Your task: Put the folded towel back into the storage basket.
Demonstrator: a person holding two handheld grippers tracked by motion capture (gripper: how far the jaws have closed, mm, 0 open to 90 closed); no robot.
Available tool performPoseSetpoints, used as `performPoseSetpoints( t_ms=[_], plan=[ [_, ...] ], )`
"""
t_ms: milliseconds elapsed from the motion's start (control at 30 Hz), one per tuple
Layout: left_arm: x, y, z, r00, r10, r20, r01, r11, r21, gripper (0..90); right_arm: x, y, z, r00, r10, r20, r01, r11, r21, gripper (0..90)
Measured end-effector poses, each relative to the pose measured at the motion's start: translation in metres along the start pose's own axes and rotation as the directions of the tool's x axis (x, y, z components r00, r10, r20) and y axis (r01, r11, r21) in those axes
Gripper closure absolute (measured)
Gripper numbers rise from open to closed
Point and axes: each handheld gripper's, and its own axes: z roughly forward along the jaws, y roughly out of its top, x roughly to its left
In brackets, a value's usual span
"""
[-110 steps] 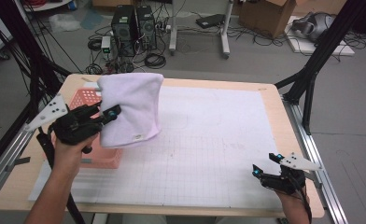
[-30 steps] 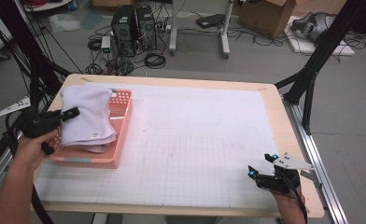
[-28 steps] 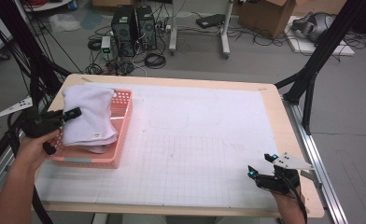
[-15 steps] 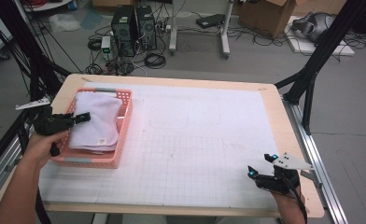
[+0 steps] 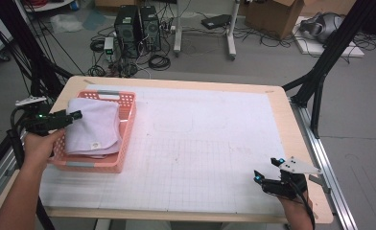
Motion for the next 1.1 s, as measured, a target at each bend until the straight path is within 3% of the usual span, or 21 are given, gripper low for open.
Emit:
performPoseSetpoints(
  t_ms=[100,167,200,233,267,300,400,500,533,567,600,633,667,733,833,867,900,933,1000,1100],
  plan=[
    [-0.009,0.003,-0.007,0.9969,0.056,-0.054,-0.058,0.9977,-0.034,33.5,0.000,0.000,0.000,1.0000,-0.005,0.000,0.005,1.000,0.002,20.4],
    [-0.013,0.002,-0.007,0.9963,0.073,-0.045,-0.074,0.9967,-0.032,36.3,0.000,0.000,0.000,1.0000,-0.002,-0.001,0.002,1.000,0.000,20.4],
    [-0.020,-0.002,-0.002,0.9943,0.106,-0.010,-0.106,0.9943,0.012,38.4,0.000,0.000,0.000,1.0000,-0.003,0.000,0.003,1.000,0.002,20.4],
    [-0.020,-0.002,-0.002,0.9943,0.106,-0.010,-0.106,0.9943,0.012,39.3,0.000,0.000,0.000,1.0000,-0.001,0.000,0.001,1.000,0.002,20.4],
    [-0.023,-0.006,0.003,0.9935,0.114,-0.004,-0.114,0.9925,0.045,40.3,0.000,0.000,0.000,1.0000,-0.004,0.000,0.004,1.000,0.002,20.4],
    [-0.027,-0.013,0.016,0.9930,0.118,0.004,-0.118,0.9844,0.131,41.1,0.000,0.001,0.000,1.0000,-0.007,0.000,0.007,1.000,0.001,20.4],
    [-0.032,-0.021,0.033,0.9909,0.131,-0.031,-0.120,0.9655,0.231,39.3,0.002,0.001,0.000,1.0000,-0.005,-0.003,0.005,1.000,0.000,20.4],
    [-0.034,-0.023,0.045,0.9868,0.148,-0.066,-0.124,0.9502,0.286,36.8,0.001,0.001,0.001,0.9999,-0.010,-0.003,0.010,1.000,0.002,20.4],
    [-0.034,-0.023,0.045,0.9868,0.148,-0.066,-0.124,0.9502,0.286,36.7,0.001,0.001,0.001,1.0000,-0.009,-0.003,0.009,1.000,0.002,20.4],
    [-0.035,-0.025,0.054,0.9871,0.147,-0.062,-0.119,0.9351,0.334,36.2,0.001,0.001,0.001,1.0000,-0.009,-0.004,0.009,1.000,0.002,20.4],
    [-0.035,-0.025,0.054,0.9871,0.147,-0.062,-0.119,0.9351,0.334,35.7,0.001,0.001,0.001,1.0000,-0.009,-0.004,0.009,1.000,0.002,20.4],
    [-0.035,-0.028,0.061,0.9877,0.148,-0.052,-0.119,0.9228,0.367,35.7,0.001,0.000,0.001,1.0000,-0.005,-0.004,0.005,1.000,0.001,20.4],
    [-0.036,-0.029,0.065,0.9876,0.151,-0.043,-0.123,0.9172,0.379,35.7,0.001,0.000,0.000,1.0000,-0.005,-0.004,0.005,1.000,0.003,20.4],
    [-0.037,-0.031,0.070,0.9893,0.142,-0.033,-0.119,0.9142,0.387,35.5,0.001,0.000,0.000,1.0000,-0.003,-0.003,0.003,1.000,0.002,20.4],
    [-0.042,-0.032,0.074,0.9932,0.115,0.019,-0.113,0.9155,0.386,35.9,0.001,0.000,0.000,1.0000,-0.003,-0.003,0.003,1.000,0.006,20.4],
    [-0.042,-0.032,0.074,0.9932,0.115,0.019,-0.113,0.9155,0.386,36.1,0.001,0.000,0.001,1.0000,-0.006,-0.002,0.006,1.000,0.005,20.4],
    [-0.047,-0.035,0.078,0.9919,0.096,0.082,-0.121,0.9167,0.381,36.1,0.001,0.000,0.001,1.0000,-0.008,-0.002,0.008,1.000,0.005,20.5],
    [-0.047,-0.035,0.078,0.9919,0.096,0.082,-0.121,0.9167,0.381,36.0,0.001,0.000,0.001,1.0000,-0.005,-0.004,0.005,1.000,0.007,20.4],
    [-0.051,-0.036,0.080,0.9873,0.138,0.079,-0.158,0.9180,0.364,33.8,0.001,0.000,0.001,1.0000,-0.004,-0.005,0.004,1.000,0.008,20.4],
    [-0.047,-0.033,0.076,0.9901,0.123,0.069,-0.139,0.9241,0.356,31.8,0.000,0.000,0.001,1.0000,-0.009,-0.004,0.009,1.000,0.004,20.4]
  ],
)
